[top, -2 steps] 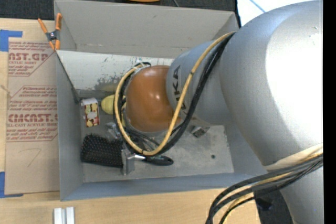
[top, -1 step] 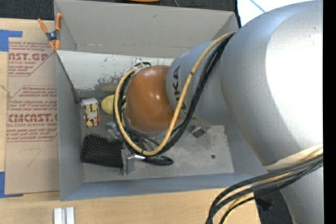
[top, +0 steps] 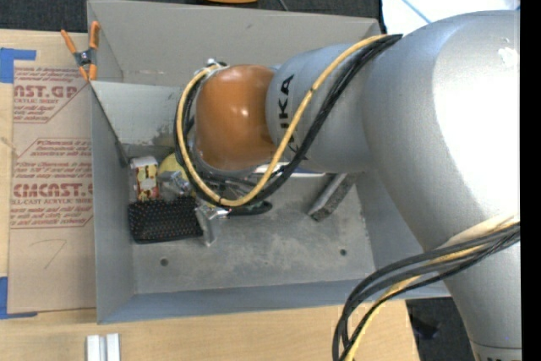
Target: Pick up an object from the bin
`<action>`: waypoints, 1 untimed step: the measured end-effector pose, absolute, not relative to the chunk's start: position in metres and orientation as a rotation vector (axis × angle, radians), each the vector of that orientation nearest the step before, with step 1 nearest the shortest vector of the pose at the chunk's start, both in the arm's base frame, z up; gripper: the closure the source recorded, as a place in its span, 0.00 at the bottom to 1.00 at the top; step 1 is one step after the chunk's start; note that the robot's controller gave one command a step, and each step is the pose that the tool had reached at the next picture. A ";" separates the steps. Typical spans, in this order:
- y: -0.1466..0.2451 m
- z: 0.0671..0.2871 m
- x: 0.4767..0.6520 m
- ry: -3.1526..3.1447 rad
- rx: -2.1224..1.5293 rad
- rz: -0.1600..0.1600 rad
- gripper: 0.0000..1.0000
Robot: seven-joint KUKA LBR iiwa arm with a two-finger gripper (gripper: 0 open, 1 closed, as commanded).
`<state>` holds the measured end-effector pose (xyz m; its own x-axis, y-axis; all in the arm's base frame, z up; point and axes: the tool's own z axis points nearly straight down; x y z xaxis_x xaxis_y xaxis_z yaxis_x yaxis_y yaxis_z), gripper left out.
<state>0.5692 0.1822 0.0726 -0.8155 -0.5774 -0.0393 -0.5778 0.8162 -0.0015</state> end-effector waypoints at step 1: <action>0.169 0.076 0.538 3.047 -0.526 0.036 1.00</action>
Offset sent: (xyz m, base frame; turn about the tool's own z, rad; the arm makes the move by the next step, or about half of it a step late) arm -0.0037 -0.0044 -0.0006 -0.0097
